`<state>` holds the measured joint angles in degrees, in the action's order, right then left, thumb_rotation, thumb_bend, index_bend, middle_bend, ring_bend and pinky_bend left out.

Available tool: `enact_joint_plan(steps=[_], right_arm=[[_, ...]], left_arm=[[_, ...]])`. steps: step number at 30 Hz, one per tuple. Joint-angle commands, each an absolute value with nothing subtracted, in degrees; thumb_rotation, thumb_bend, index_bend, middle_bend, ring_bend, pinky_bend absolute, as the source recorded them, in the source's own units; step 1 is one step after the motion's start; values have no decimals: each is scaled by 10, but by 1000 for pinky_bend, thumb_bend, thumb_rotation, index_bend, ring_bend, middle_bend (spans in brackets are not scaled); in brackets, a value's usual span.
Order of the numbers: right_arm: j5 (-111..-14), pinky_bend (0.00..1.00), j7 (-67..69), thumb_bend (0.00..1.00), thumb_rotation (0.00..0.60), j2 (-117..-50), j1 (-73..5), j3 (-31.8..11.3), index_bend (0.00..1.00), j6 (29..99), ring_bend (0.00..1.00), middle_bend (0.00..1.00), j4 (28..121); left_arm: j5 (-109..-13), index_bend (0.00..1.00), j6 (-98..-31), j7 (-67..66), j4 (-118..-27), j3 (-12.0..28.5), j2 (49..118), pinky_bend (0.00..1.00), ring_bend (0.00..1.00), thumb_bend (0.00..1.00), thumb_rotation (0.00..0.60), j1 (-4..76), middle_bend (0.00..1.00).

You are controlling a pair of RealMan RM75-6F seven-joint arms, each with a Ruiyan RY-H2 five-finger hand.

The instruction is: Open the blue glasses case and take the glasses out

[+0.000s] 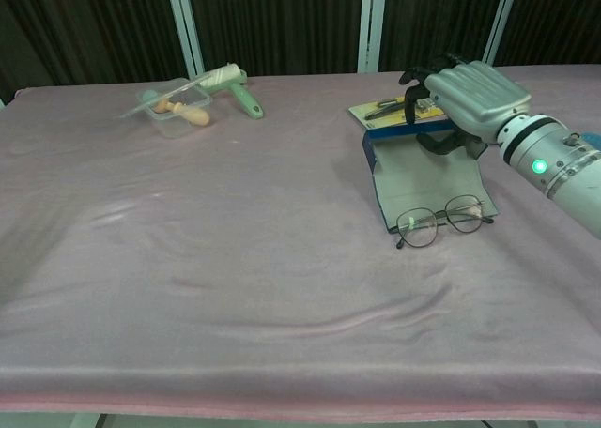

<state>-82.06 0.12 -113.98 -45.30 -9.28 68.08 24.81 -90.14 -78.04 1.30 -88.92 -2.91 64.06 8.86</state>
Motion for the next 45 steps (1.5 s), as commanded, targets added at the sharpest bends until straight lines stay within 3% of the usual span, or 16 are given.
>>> enact_joint_plan(steps=[1, 9, 11, 16, 17, 20, 26, 33, 37, 40, 45], right_arm=[[-801, 180, -21, 519, 600, -1145, -466, -114, 657, 663, 260, 270, 220], [-753, 180, -41, 519, 600, -1147, -490, -158, 651, 601, 260, 270, 169], [-743, 177, -47, 519, 600, -1146, -490, -163, 603, 569, 255, 270, 162], [-734, 63, -37, 518, 600, -1128, -484, -164, 139, 527, 149, 163, 180], [-736, 47, -31, 514, 600, -1122, -481, -161, 78, 527, 135, 144, 187], [-753, 34, -8, 499, 600, -1092, -473, -145, 21, 529, 110, 105, 225], [-828, 32, 69, 486, 600, -993, -446, -88, 146, 583, 101, 92, 392], [-859, 23, -18, 446, 600, -840, -423, -38, 230, 566, 93, 92, 635], [-826, 13, -128, 446, 600, -824, -412, -49, 226, 569, 90, 92, 676], [-808, 12, -129, 446, 600, -823, -410, -55, 252, 558, 90, 92, 695], [-836, 2, -90, 459, 600, -808, -415, -34, 430, 538, 90, 92, 713]], left_arm=[[-901, 0, -779, 11, -889, -29, 641, 46, 0, 436, 600, 89, 0], [-901, 0, -777, 6, -889, -30, 643, 47, 0, 436, 600, 90, 0], [-900, 0, -775, 4, -889, -30, 644, 47, 0, 437, 600, 91, 0], [-898, 0, -770, 1, -889, -31, 645, 47, 0, 435, 600, 92, 0], [-897, 0, -770, 0, -889, -31, 645, 47, 0, 435, 600, 92, 0], [-896, 0, -767, -1, -889, -31, 646, 47, 0, 435, 600, 93, 0], [-897, 0, -768, -6, -890, -31, 649, 47, 0, 435, 600, 93, 0], [-898, 0, -772, -4, -890, -31, 648, 46, 0, 435, 600, 92, 0], [-902, 0, -773, -3, -891, -33, 647, 46, 0, 435, 600, 92, 0], [-907, 0, -778, -2, -892, -35, 646, 47, 0, 435, 600, 90, 0], [-908, 0, -782, 0, -889, -34, 647, 47, 0, 434, 600, 89, 0]])
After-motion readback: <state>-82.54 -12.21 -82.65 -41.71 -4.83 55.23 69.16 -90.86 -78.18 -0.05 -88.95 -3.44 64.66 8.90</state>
